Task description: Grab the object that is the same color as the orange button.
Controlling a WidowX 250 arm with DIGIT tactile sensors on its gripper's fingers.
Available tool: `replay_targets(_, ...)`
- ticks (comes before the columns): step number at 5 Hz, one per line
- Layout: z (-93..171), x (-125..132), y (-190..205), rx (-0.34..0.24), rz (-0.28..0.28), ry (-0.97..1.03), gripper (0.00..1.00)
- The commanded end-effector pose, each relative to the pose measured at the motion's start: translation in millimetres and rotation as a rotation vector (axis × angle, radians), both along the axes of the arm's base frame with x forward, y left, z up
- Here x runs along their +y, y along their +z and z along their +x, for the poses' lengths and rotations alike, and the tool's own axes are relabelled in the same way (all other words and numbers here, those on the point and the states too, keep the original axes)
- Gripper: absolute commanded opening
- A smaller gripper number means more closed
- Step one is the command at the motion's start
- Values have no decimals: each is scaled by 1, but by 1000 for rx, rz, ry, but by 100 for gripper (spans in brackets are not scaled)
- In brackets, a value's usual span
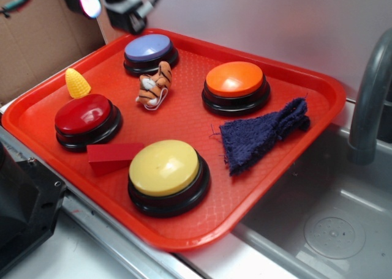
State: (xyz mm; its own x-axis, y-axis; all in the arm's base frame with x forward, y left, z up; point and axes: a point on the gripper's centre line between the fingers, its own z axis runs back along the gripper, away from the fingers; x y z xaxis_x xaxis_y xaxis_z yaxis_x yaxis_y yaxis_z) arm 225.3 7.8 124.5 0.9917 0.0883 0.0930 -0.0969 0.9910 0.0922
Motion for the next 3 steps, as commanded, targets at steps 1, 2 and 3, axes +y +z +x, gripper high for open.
replay_targets(1,24,7,-68,13,-1,-23,100)
replay_targets(2,24,7,-94,53,-28,-43,100)
replay_targets(3,25,11,-99,42,-38,-17,100)
